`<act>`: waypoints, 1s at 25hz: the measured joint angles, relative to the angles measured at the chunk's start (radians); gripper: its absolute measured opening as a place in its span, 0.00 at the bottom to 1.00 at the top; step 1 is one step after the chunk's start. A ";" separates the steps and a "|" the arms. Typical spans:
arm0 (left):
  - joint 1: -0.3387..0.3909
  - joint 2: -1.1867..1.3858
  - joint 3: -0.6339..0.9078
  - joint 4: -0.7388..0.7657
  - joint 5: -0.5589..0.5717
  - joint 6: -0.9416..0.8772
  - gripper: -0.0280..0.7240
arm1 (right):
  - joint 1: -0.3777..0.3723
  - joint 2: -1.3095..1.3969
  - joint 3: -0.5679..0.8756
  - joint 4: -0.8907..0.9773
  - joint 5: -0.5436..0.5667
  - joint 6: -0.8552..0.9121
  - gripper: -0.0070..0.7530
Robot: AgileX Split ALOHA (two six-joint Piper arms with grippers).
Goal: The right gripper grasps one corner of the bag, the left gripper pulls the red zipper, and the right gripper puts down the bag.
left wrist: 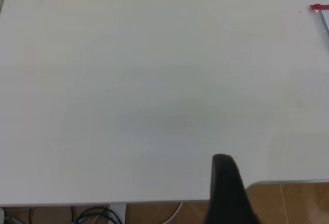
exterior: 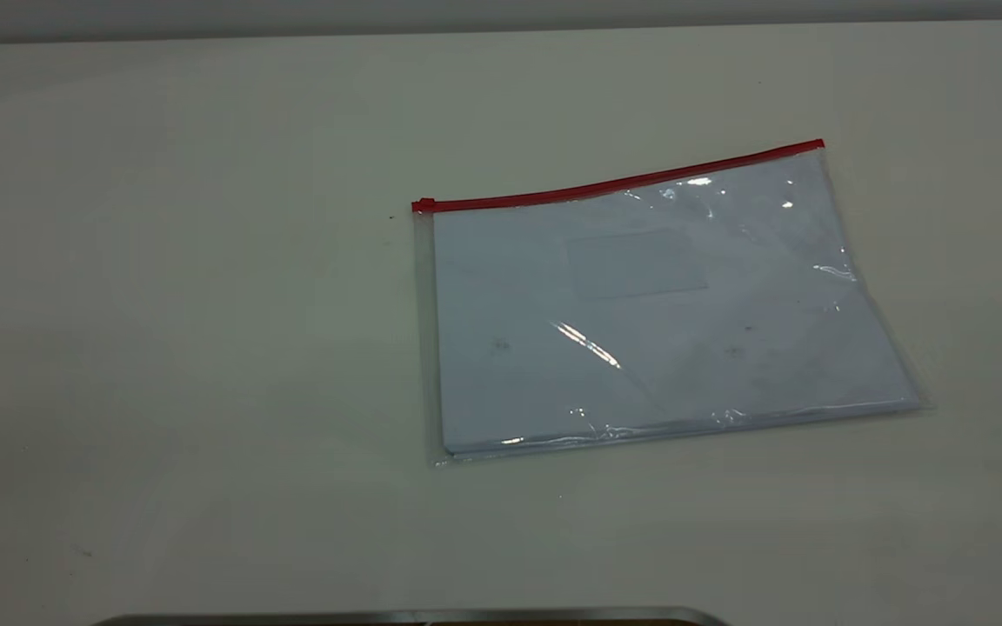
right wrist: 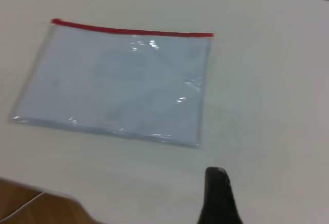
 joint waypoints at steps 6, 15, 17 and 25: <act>0.000 0.000 0.000 0.000 0.000 0.000 0.76 | -0.051 0.000 0.000 -0.056 -0.008 -0.007 0.75; 0.000 0.000 0.000 0.000 0.000 0.000 0.76 | 0.063 0.000 0.020 -0.207 -0.031 0.175 0.75; 0.000 0.000 0.000 0.000 0.000 0.000 0.76 | 0.063 0.000 0.020 -0.211 -0.031 0.181 0.75; 0.000 0.000 0.000 0.000 0.000 0.000 0.76 | 0.063 0.000 0.020 -0.211 -0.031 0.185 0.75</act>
